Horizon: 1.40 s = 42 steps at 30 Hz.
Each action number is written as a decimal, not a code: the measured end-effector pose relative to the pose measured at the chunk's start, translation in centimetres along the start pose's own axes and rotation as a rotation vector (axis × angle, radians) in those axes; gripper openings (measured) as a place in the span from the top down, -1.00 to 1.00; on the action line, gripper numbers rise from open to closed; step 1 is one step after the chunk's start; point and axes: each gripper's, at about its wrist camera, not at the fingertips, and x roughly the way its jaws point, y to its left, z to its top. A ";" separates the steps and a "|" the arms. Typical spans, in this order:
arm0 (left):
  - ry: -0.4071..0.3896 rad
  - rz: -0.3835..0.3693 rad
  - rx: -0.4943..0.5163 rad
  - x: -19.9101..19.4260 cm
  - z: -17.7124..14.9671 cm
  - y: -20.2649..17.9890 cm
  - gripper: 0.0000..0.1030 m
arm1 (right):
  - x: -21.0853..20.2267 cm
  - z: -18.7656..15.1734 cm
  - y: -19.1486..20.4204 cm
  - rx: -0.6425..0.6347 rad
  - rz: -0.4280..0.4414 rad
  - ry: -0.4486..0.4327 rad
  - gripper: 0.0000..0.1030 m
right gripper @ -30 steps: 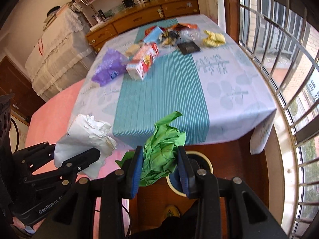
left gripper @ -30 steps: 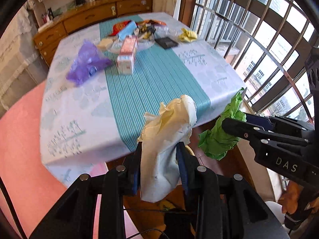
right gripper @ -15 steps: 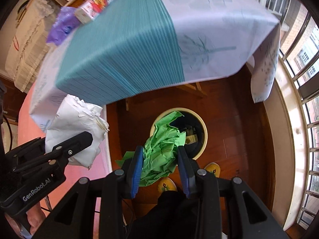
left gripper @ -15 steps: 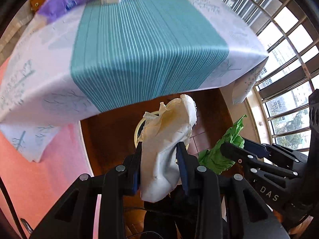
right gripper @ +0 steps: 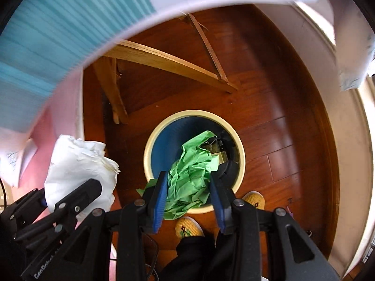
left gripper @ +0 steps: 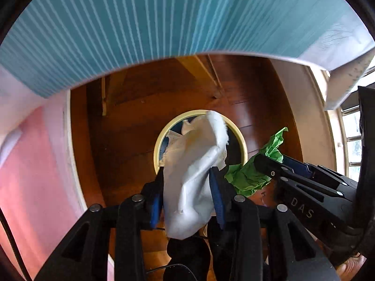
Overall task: Collect trash
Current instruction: 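Carry the tissue and green paper over the bin and open both tools, then raise both open tools back toward the remaining trash on the table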
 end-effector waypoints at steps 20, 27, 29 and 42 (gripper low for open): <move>-0.011 0.009 -0.172 1.3 0.9 4.8 -0.85 | 2.3 2.1 -1.3 0.086 0.025 -0.026 -0.28; -0.031 0.022 -0.194 -0.9 1.1 5.1 -0.85 | 0.6 1.6 -0.7 0.081 0.030 -0.033 -0.28; -0.033 0.026 -0.195 -1.6 1.0 4.9 -0.85 | -0.2 1.3 -0.6 0.079 0.038 -0.036 -0.28; -0.068 0.089 -0.134 -10.6 0.3 4.4 -0.85 | -8.9 -0.1 0.2 0.074 0.056 -0.072 -0.28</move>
